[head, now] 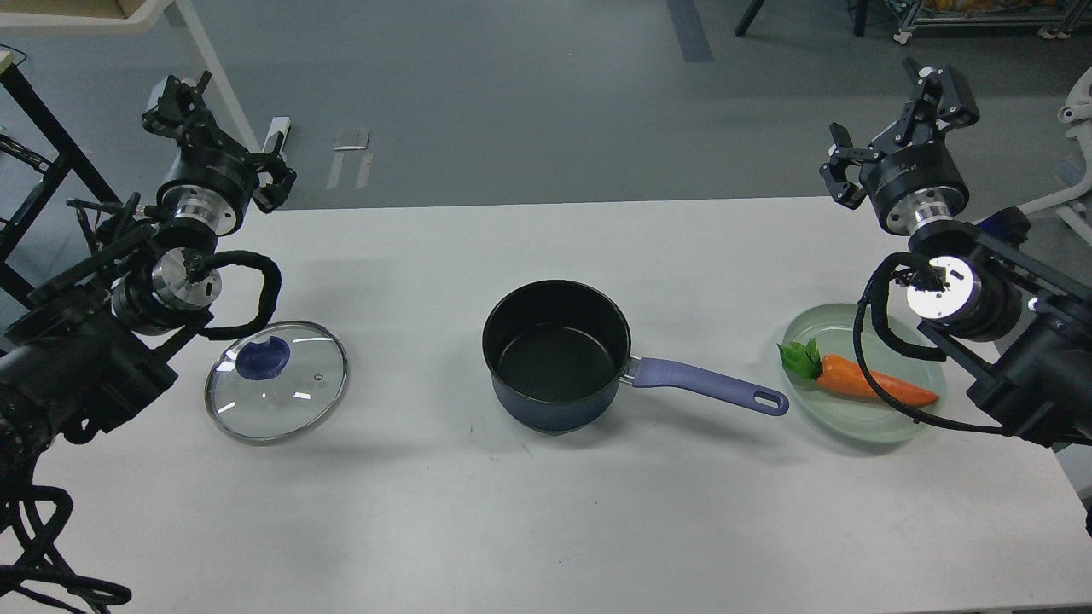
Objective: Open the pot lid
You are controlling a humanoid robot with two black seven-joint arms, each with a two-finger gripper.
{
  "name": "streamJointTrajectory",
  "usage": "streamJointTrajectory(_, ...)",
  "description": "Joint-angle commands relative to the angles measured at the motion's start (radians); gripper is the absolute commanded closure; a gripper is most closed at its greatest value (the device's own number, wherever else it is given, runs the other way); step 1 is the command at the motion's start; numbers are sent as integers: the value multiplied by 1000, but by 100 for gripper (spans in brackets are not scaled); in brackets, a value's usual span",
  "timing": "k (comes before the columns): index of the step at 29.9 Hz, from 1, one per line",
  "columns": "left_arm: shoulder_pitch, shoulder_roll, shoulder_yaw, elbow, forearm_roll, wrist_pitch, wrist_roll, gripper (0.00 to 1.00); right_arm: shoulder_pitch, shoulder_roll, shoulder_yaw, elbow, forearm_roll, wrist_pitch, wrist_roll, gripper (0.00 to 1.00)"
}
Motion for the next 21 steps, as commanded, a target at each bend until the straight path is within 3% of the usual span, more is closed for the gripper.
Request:
streamJointTrajectory(1,21,-1,-19,-5,-1,-46,-2,1,-40,6,124,-4,1,48,-22,1)
streamJointTrajectory(3,25,-1,-21,-5,-1,-78,-2,1,-47,6,163,-14,2,79,-71,1)
streamJointTrajectory(5,25,-1,-21,-5,-2,-91,-4,1,-47,6,177,-15,2,91,-92,1)
streamJointTrajectory(11,32,-9,-23,-4,-4,-135,-5,1,-70,6,177,-15,1,93,-87,1)
streamJointTrajectory(21,54,-26,-16,6,-1,-137,-4,1,-77,15,180,-22,-5,93,-86,0)
